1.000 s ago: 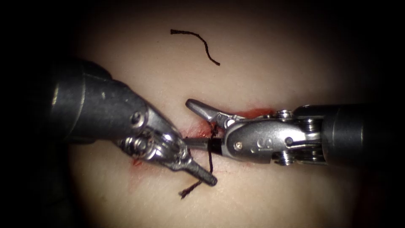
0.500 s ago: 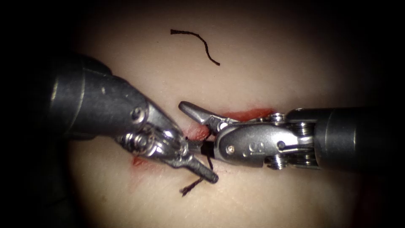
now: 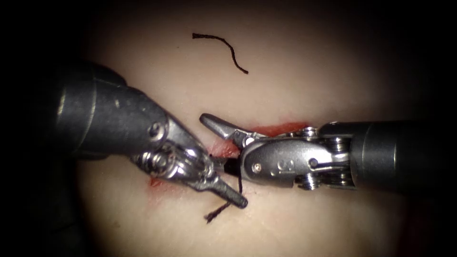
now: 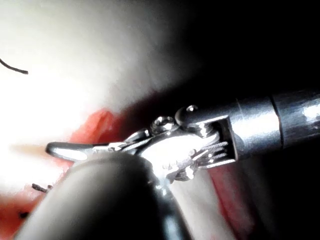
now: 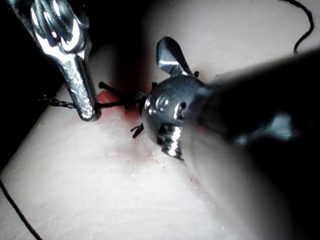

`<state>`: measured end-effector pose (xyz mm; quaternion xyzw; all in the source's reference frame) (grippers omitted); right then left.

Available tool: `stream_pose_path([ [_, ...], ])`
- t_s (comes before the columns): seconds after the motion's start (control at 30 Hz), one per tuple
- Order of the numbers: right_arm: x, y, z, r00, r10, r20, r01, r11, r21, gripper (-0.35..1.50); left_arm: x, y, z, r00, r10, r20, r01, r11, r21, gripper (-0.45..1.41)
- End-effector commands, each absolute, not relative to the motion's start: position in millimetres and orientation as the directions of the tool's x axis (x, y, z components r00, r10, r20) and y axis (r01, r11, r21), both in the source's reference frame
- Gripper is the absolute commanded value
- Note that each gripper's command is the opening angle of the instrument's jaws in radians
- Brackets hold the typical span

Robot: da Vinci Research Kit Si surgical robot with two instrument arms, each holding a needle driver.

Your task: Wound Closure

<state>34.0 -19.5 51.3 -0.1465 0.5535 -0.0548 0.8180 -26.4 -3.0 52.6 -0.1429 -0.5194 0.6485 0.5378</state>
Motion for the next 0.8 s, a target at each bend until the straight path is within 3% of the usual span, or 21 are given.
stream_pose_path([
  [0.03, 34.8, -19.5, 51.4, 0.378, -0.253, -0.89, -0.072, 0.951, -0.301, 0.94, -26.8, -3.0, 53.1, -0.381, 0.846, 0.373, -0.549, 0.117, -0.828, -0.45],
  [0.07, 34.8, -19.5, 51.3, 0.378, -0.252, -0.891, -0.072, 0.951, -0.3, 0.91, -26.8, -3.0, 53.1, -0.381, 0.846, 0.372, -0.549, 0.117, -0.828, -0.45],
  [0.2, 34.7, -19.6, 51.1, 0.372, -0.248, -0.894, -0.073, 0.953, -0.294, -0.23, -26.8, -3.0, 53.2, -0.381, 0.846, 0.372, -0.549, 0.117, -0.828, -0.45],
  [0.23, 34.6, -19.6, 51.1, 0.371, -0.242, -0.897, -0.069, 0.956, -0.287, -0.35, -26.8, -3.0, 53.2, -0.381, 0.846, 0.372, -0.549, 0.117, -0.828, -0.45],
  [0.6, 34.1, -19.2, 50.2, 0.375, -0.224, -0.9, -0.045, 0.965, -0.258, -0.35, -25.7, -2.9, 52.7, -0.392, 0.841, 0.373, -0.544, 0.116, -0.831, -0.45],
  [0.77, 30.6, -16.7, 47.4, 0.369, -0.179, -0.912, -0.146, 0.958, -0.248, -0.35, -21.4, 0.0, 50.8, -0.375, 0.851, 0.367, -0.533, 0.126, -0.837, -0.38],
  [0.8, 29.1, -15.7, 46.3, 0.366, -0.125, -0.922, -0.204, 0.956, -0.211, 0.09, -19.7, 1.6, 50.7, -0.334, 0.875, 0.351, -0.541, 0.127, -0.831, -0.32],
])
